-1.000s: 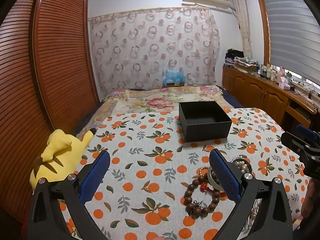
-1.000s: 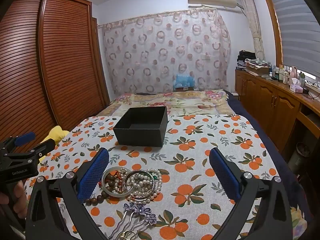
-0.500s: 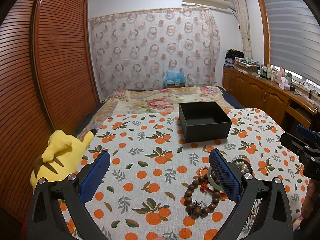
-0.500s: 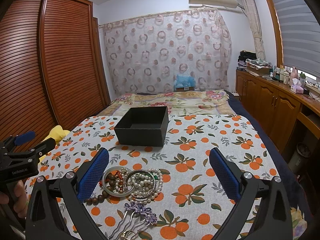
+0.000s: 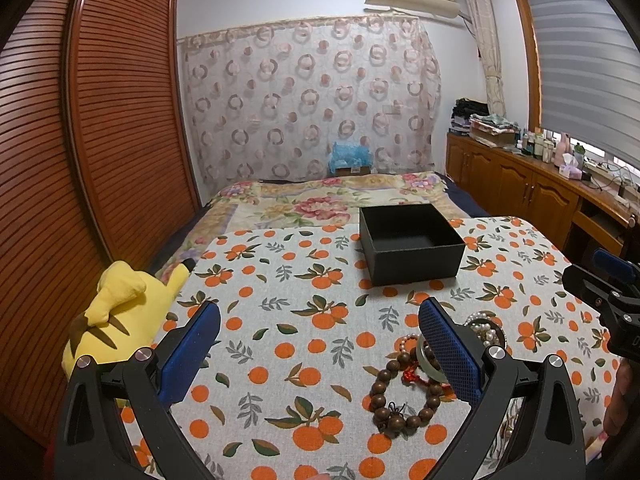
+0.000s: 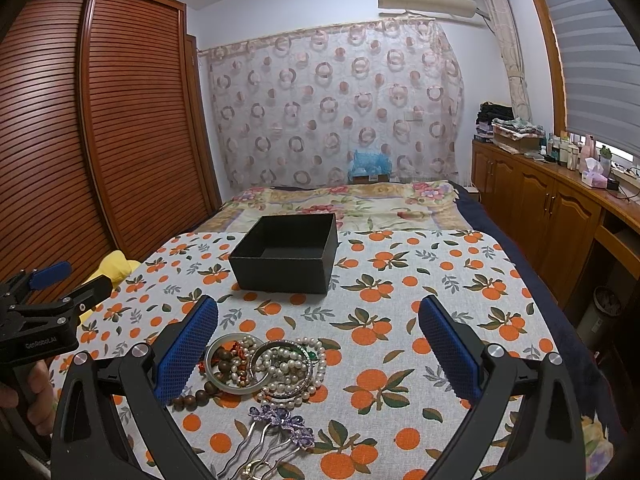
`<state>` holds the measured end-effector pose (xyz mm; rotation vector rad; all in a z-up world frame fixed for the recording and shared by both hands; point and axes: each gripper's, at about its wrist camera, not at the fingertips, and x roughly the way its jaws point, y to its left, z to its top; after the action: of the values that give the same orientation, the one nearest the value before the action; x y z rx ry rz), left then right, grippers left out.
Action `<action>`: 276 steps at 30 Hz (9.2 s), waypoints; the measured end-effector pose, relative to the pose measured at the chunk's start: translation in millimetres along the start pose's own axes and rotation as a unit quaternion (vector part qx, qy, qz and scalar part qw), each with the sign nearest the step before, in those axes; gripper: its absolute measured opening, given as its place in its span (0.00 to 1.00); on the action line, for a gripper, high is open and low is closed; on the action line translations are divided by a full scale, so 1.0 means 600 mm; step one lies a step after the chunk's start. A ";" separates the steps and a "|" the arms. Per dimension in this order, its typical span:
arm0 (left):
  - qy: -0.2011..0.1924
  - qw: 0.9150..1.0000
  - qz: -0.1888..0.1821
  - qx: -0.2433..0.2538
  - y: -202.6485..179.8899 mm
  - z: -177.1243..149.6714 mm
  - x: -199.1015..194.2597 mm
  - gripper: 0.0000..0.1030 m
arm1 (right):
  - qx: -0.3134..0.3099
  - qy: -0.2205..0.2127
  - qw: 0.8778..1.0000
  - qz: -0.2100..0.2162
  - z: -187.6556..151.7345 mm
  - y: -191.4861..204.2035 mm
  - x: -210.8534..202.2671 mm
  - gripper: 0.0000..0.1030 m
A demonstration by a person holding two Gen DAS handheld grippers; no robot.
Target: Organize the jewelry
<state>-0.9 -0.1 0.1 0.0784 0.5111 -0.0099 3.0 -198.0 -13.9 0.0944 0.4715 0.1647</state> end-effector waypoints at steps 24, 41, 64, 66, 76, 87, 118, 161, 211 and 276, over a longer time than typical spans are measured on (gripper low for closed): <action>0.001 1.000 -0.001 -0.001 0.006 0.009 0.000 0.93 | -0.001 0.000 1.000 0.000 -0.001 0.001 0.002 0.98; 0.004 1.000 -0.001 0.000 0.007 0.010 0.008 0.93 | -0.001 0.003 1.000 0.002 0.004 0.000 -0.003 0.98; 0.093 0.994 -0.058 0.019 -0.003 -0.054 0.087 0.93 | -0.082 0.120 0.985 0.094 -0.061 0.019 0.092 0.74; 0.097 0.993 -0.061 0.018 -0.004 -0.057 0.090 0.93 | -0.088 0.130 0.983 0.096 -0.060 0.021 0.106 0.64; 0.120 0.989 -0.083 0.023 -0.013 -0.068 0.107 0.93 | -0.084 0.174 0.977 0.089 -0.052 -0.002 0.163 0.21; 0.125 0.988 -0.088 0.028 -0.017 -0.074 0.115 0.93 | -0.099 0.195 0.972 0.088 -0.060 0.008 0.177 0.04; 0.177 0.944 -0.189 0.205 -0.167 -0.067 0.185 0.88 | -0.082 0.116 0.988 0.055 -0.014 -0.050 0.102 0.04; 0.076 0.979 -0.176 0.075 -0.063 0.082 0.218 0.66 | -0.105 0.084 0.989 0.058 0.111 0.001 0.221 0.04; 0.075 0.981 -0.171 0.046 -0.035 0.062 0.240 0.66 | -0.068 0.140 0.980 0.123 0.047 0.018 0.263 0.37; 0.067 0.980 -0.185 0.033 -0.019 0.073 0.222 0.66 | -0.045 0.212 0.972 0.086 0.107 0.046 0.370 0.14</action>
<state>136.5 -13.5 -28.0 0.0480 0.6548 -0.3882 223.4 -134.4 -52.2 0.0095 0.8830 0.3805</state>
